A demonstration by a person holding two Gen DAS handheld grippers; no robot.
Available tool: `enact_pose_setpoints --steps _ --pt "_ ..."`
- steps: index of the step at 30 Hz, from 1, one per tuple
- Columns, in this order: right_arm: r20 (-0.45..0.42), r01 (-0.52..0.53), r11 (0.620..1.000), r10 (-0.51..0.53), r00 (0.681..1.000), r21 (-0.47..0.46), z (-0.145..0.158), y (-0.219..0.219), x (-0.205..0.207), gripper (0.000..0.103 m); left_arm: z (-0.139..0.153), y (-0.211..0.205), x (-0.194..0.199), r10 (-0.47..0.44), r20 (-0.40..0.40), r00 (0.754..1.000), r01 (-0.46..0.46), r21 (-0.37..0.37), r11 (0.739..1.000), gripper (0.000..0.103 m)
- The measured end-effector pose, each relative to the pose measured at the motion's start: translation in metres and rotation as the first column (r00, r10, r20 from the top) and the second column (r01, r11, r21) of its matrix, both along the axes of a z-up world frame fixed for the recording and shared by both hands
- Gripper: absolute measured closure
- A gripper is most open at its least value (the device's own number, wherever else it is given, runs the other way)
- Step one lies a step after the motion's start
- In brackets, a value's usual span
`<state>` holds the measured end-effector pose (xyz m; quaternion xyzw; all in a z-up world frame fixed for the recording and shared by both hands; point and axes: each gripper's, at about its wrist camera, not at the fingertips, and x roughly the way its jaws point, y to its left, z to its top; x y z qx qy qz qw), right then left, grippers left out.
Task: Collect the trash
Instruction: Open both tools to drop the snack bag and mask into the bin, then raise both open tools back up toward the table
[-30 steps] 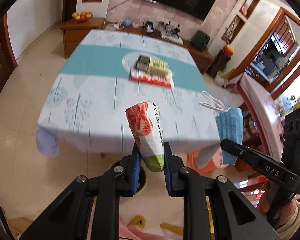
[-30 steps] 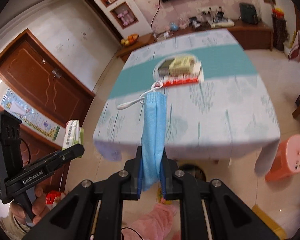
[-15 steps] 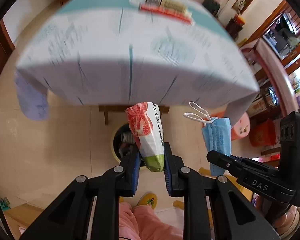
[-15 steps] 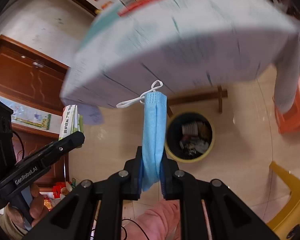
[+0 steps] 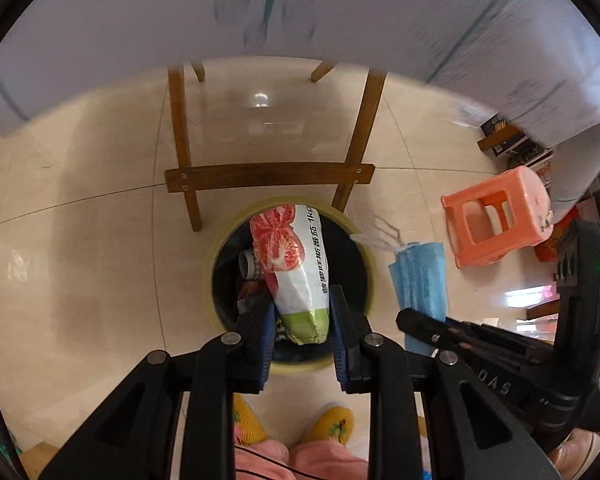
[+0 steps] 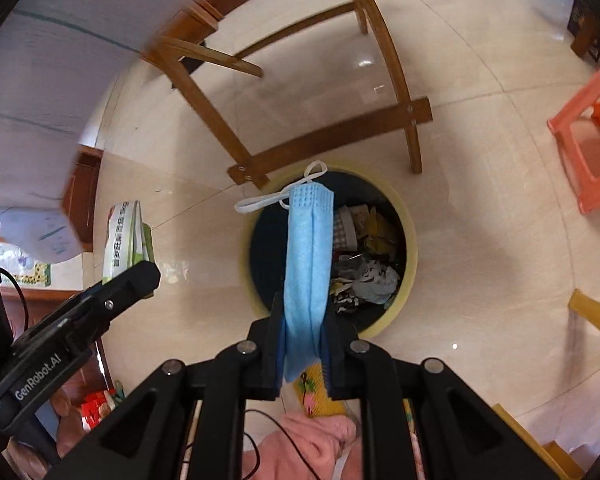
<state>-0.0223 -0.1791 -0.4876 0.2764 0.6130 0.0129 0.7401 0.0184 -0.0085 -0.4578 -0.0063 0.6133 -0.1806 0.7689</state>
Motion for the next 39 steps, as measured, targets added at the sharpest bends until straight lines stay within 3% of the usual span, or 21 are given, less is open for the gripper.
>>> enact_pose_setpoints --steps 5,7,8,9,10,12,20,27,35,39 --pt "0.006 -0.001 1.0 0.001 1.0 -0.001 -0.038 0.004 0.01 0.082 -0.037 -0.004 0.011 -0.01 0.025 1.0 0.01 0.007 1.0 0.067" --pt "0.017 -0.013 1.0 0.013 1.0 -0.016 -0.048 0.007 0.014 0.058 -0.049 -0.003 0.013 -0.015 0.029 0.999 0.014 0.015 1.0 0.047" --pt "0.022 -0.016 1.0 0.017 1.0 -0.022 -0.052 0.007 0.016 0.051 -0.052 -0.003 0.014 -0.014 0.032 0.999 0.014 0.019 1.0 0.04" --pt "0.032 -0.015 0.999 0.016 0.999 -0.03 -0.055 0.007 0.017 0.043 -0.055 -0.002 0.015 -0.014 0.034 0.999 0.013 0.032 0.999 0.023" --pt "0.037 -0.012 0.999 0.014 0.999 -0.047 -0.056 0.006 0.017 0.04 -0.059 0.001 0.016 -0.006 0.042 0.999 0.004 0.049 0.999 0.013" --pt "0.044 -0.008 0.997 0.012 0.999 -0.073 -0.06 0.006 0.018 0.037 -0.067 0.005 0.02 0.008 0.053 0.999 -0.01 0.052 0.999 0.007" --pt "0.047 0.036 0.995 -0.031 0.998 -0.095 -0.052 0.001 0.014 0.037 -0.062 0.018 0.021 0.03 0.084 0.996 -0.037 0.085 0.996 0.006" --pt "0.058 0.047 0.995 -0.042 0.997 -0.087 0.0 0.005 0.006 0.037 -0.011 0.027 0.009 0.051 0.09 0.995 -0.06 0.092 0.994 0.006" --pt "0.065 0.049 0.996 -0.044 0.997 -0.069 0.098 0.006 -0.007 0.036 0.1 0.037 -0.015 0.031 0.121 0.992 -0.044 0.101 0.994 0.002" --pt "0.083 -0.004 0.997 0.01 0.997 -0.075 0.153 0.013 -0.008 0.036 0.165 0.044 -0.025 0.036 0.154 0.987 -0.052 0.099 0.994 0.002"
